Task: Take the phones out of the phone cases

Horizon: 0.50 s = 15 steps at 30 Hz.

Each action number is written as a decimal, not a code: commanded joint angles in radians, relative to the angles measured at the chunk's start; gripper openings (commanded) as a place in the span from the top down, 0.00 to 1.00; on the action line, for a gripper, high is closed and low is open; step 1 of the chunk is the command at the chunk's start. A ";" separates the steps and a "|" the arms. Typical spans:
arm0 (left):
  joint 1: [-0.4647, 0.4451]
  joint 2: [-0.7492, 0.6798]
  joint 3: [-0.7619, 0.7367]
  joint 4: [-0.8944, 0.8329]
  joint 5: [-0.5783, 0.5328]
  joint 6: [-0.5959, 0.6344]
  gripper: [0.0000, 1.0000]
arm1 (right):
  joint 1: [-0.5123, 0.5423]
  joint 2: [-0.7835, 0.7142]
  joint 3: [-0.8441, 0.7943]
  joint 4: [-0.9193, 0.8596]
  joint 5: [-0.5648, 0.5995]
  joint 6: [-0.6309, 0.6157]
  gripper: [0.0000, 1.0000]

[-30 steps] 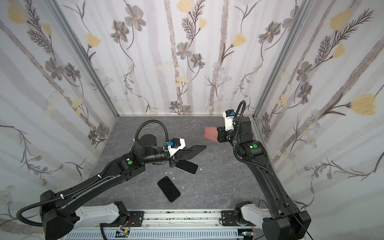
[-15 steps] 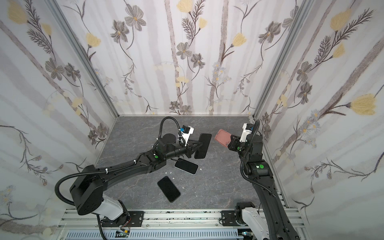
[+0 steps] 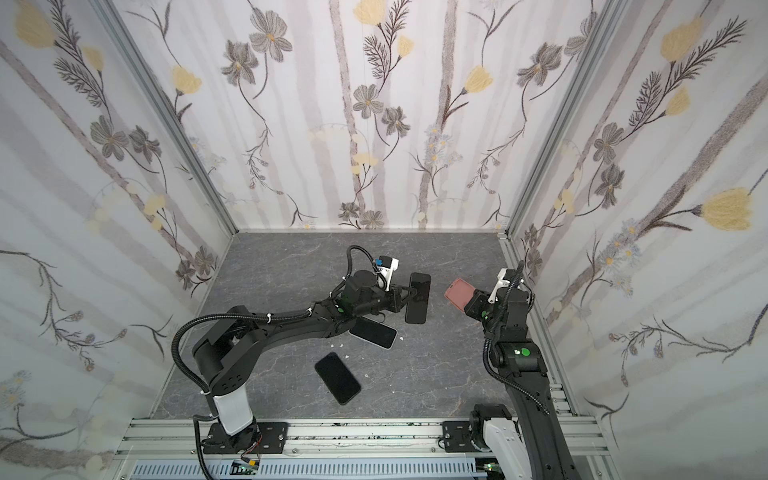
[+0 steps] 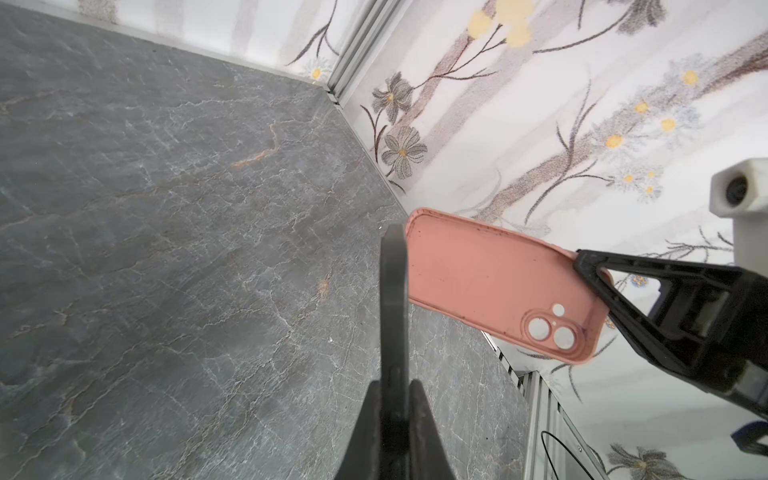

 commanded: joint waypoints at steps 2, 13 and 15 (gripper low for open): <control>0.002 0.042 0.025 0.081 -0.038 -0.108 1.00 | -0.002 0.008 -0.014 0.020 -0.009 -0.025 1.00; 0.001 0.155 0.062 0.080 0.007 -0.332 1.00 | -0.002 0.078 -0.076 0.059 -0.056 -0.042 1.00; -0.001 0.165 0.061 0.080 0.018 -0.359 1.00 | -0.002 0.090 -0.083 0.063 -0.056 -0.052 1.00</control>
